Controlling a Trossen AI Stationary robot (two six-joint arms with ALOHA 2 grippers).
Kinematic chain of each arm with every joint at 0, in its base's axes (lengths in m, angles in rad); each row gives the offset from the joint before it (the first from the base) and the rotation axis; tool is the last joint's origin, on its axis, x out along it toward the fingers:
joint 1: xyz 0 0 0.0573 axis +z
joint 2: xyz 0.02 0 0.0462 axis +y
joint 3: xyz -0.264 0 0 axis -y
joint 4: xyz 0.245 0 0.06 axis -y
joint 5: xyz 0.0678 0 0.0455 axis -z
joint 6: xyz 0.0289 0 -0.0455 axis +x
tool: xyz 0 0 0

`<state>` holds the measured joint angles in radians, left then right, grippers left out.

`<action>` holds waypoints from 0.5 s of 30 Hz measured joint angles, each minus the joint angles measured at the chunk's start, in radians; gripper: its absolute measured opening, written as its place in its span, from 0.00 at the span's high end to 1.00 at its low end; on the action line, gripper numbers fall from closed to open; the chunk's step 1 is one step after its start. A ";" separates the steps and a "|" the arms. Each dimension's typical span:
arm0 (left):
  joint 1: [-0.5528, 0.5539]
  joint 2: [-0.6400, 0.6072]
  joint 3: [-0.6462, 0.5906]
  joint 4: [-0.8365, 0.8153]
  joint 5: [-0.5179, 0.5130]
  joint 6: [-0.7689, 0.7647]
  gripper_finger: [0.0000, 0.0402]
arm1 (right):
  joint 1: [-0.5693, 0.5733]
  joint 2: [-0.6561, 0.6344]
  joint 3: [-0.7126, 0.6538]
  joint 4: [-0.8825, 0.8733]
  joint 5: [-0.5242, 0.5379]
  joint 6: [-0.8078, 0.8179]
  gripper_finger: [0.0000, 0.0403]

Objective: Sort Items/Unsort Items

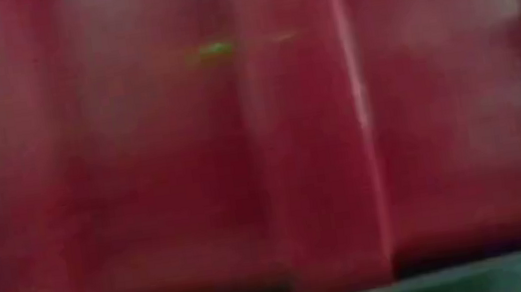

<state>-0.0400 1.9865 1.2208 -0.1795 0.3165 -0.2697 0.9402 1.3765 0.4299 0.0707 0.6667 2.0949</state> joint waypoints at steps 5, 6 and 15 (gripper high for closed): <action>0.023 -0.151 0.004 -0.147 -0.079 0.069 0.92 | 0.012 -0.171 0.022 -0.259 -0.056 -0.035 1.00; 0.026 -0.175 0.004 -0.172 -0.086 0.074 0.91 | 0.012 -0.209 0.034 -0.318 -0.078 -0.045 1.00; 0.048 -0.380 0.005 -0.239 -0.159 -0.015 0.78 | 0.000 -0.438 0.207 -0.970 -0.265 -0.083 0.99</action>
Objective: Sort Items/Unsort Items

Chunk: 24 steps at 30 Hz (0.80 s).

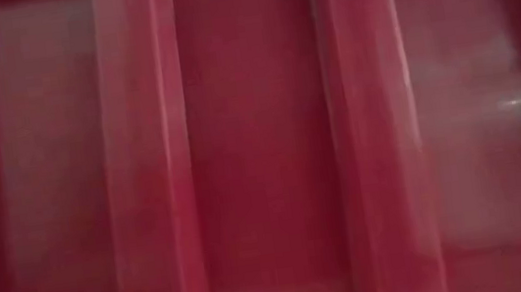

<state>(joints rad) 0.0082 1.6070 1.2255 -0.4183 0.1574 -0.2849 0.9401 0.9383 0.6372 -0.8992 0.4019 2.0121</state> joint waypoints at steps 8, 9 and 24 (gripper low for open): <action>0.000 -0.142 0.004 0.071 -0.069 -0.083 0.74 | -0.049 -0.064 0.179 -0.338 -0.029 -0.090 1.00; -0.003 -0.144 0.004 0.067 -0.094 -0.107 0.75 | -0.053 -0.069 0.168 -0.309 -0.046 -0.115 1.00; -0.130 0.276 -0.086 0.269 0.102 -0.265 1.00 | -0.064 -0.068 -0.280 0.349 -0.138 0.060 0.88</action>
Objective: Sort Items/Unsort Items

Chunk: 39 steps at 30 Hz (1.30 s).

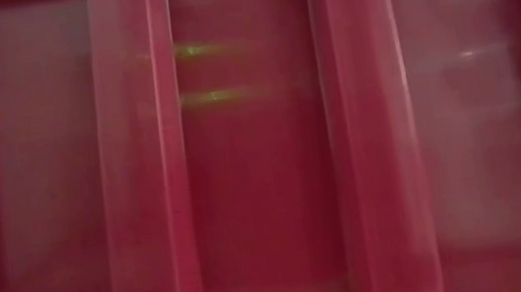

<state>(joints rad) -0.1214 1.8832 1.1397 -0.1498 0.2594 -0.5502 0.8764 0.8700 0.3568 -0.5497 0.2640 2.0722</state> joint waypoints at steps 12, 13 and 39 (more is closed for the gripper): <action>-0.061 0.175 0.007 0.095 0.007 -0.068 1.00 | 0.000 0.055 -0.013 0.028 -0.034 -0.087 0.53; -0.063 0.182 0.006 0.114 0.010 -0.070 1.00 | 0.000 0.071 -0.013 0.040 -0.043 -0.096 0.52; -0.059 0.219 0.004 0.168 -0.027 -0.078 1.00 | -0.008 0.396 -0.018 0.606 0.098 -0.252 0.56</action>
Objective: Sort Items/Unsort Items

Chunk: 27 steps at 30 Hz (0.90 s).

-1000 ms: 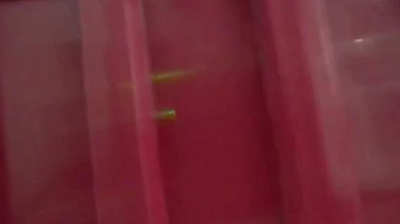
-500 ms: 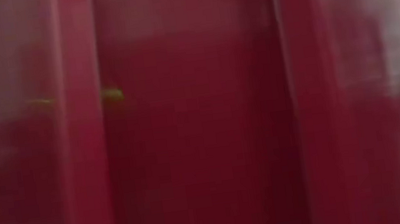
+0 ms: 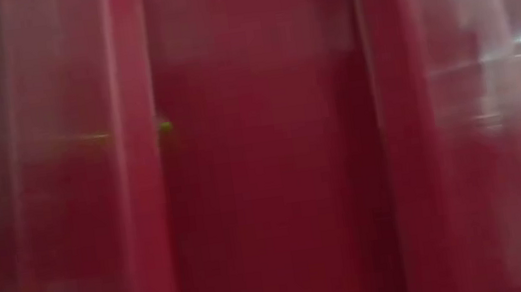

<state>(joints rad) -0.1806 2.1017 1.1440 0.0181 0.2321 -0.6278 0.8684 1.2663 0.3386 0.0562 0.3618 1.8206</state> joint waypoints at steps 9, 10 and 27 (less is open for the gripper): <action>-0.005 -0.002 0.000 0.003 -0.024 0.000 1.00 | 0.000 0.005 -0.002 0.015 0.135 -0.022 0.91; -0.005 -0.002 0.000 0.004 -0.024 0.000 1.00 | -0.003 0.007 -0.002 0.020 0.135 -0.021 0.94; 0.007 -0.098 0.055 -0.063 0.055 0.106 0.88 | -0.032 -0.043 0.010 0.088 0.062 -0.064 1.00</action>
<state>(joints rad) -0.1733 2.0038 1.1992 -0.0447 0.2870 -0.5220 0.8366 1.2234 0.3489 0.1447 0.4235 1.7567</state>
